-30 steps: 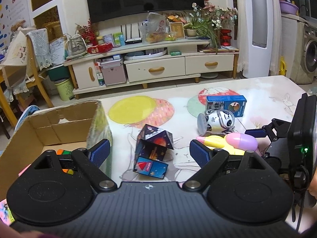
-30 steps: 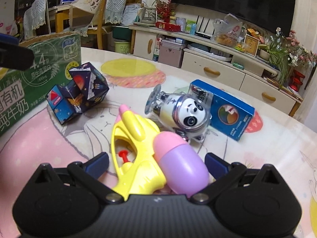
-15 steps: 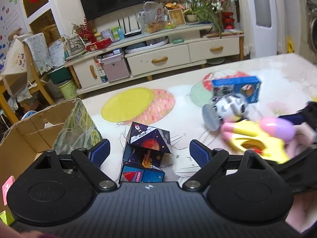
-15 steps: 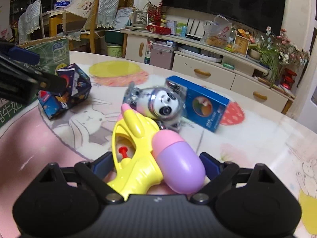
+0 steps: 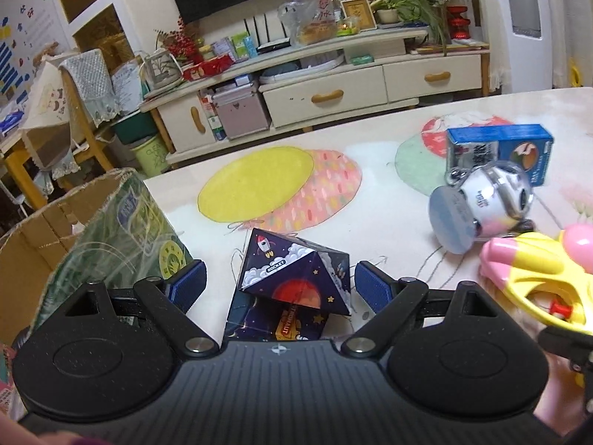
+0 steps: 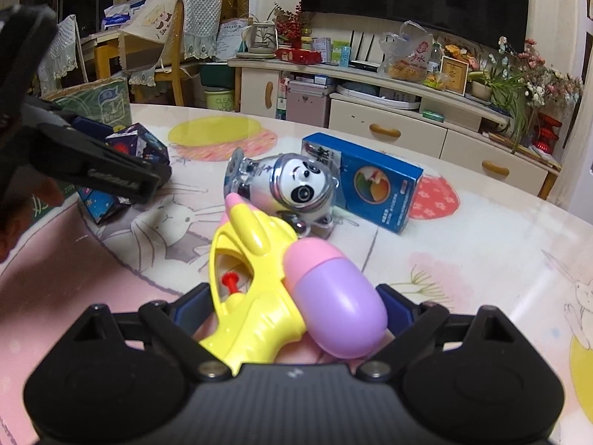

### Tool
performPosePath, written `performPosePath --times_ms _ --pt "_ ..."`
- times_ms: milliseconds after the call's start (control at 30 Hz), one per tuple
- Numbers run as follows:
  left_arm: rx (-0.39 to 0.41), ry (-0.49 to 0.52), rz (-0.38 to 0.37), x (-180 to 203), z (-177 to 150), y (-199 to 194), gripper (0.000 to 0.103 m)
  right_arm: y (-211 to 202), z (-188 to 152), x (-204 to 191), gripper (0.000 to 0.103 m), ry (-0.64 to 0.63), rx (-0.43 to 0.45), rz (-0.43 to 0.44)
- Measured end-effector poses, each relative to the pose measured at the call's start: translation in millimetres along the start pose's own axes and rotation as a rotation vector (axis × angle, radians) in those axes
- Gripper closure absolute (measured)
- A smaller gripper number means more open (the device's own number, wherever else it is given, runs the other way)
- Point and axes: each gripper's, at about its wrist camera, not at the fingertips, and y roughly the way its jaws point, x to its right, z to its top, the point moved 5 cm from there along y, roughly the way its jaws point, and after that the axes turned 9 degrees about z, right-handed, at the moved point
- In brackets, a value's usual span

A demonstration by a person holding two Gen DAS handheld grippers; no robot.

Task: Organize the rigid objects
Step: 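Grasp the yellow water gun with the right tool while the left tool grasps the cube puzzle, then carry the water gun and cube puzzle into the cardboard box and release both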

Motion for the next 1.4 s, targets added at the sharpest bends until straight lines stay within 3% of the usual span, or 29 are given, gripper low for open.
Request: performPosePath --times_ms 133,333,533,967,1400 --pt "-0.020 0.002 0.026 2.5 0.9 12.0 0.001 0.7 -0.7 1.7 0.006 0.002 0.004 -0.004" --pt "-0.016 0.011 0.029 6.6 3.4 17.3 0.023 0.8 0.3 2.6 0.005 0.001 0.007 -0.009" --pt "-0.018 0.002 0.032 4.1 4.3 12.9 0.024 0.8 0.5 1.9 0.010 -0.011 0.016 -0.002" --pt "-0.067 -0.078 -0.052 9.0 -6.1 -22.1 0.025 -1.8 -1.4 -1.3 0.014 -0.008 0.009 0.007" --pt "-0.034 -0.103 -0.133 10.0 -7.3 -50.2 0.025 -16.6 -8.4 -14.6 0.014 -0.016 0.040 -0.061"
